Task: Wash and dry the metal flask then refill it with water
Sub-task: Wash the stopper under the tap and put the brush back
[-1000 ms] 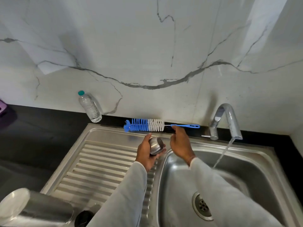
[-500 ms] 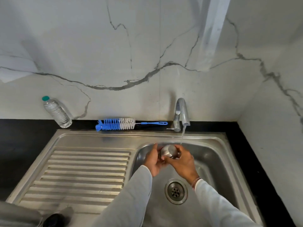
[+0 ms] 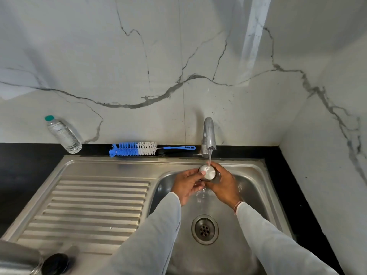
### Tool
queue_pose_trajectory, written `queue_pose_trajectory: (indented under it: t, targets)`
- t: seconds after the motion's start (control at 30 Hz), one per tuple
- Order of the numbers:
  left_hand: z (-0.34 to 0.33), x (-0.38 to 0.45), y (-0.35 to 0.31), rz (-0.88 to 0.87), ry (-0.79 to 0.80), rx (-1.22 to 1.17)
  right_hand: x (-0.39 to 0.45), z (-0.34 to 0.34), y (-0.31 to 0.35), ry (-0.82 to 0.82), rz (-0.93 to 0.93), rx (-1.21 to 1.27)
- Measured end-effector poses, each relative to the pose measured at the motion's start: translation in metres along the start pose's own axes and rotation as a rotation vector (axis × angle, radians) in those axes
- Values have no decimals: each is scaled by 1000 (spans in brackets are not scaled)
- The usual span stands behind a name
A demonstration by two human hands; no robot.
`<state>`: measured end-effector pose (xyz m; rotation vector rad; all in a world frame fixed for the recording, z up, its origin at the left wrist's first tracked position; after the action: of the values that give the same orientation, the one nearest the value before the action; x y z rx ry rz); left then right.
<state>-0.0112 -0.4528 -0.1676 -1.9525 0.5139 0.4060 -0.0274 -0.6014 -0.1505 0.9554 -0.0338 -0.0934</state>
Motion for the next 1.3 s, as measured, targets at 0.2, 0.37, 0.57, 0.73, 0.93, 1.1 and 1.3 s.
queue_pose_trajectory:
  t: [0.2,0.37,0.57,0.73,0.93,1.1,1.3]
  targets:
    - [-2,-7,0,-77,22,9,1,2,-8,142,7,-14]
    - [3,0,0,6,-85,-67,4,13,-6,164,-61,-118]
    - [-8,1,8,112,-119,-157,5,15,4,59,-57,-322]
    - [-13,0,13,142,-62,-174,7,23,7,-32,-110,-388]
    - [-16,1,13,130,-50,-292,9,18,6,2,123,-358]
    - [-22,-1,10,96,14,-337,4,15,8,-76,231,-328]
    - [-15,2,18,144,42,-521,3,19,3,79,126,-124]
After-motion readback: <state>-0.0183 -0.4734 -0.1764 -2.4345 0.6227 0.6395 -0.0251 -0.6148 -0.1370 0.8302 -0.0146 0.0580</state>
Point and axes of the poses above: each hand's wrist, its own x-axis towards the middle knuckle, its own z-axis out of the back of the hand, y = z × x, the point moved 5 cm from there along x, towards the middle knuckle, and after that the axes turned 12 degrees about -x, right-handed, at the moved point
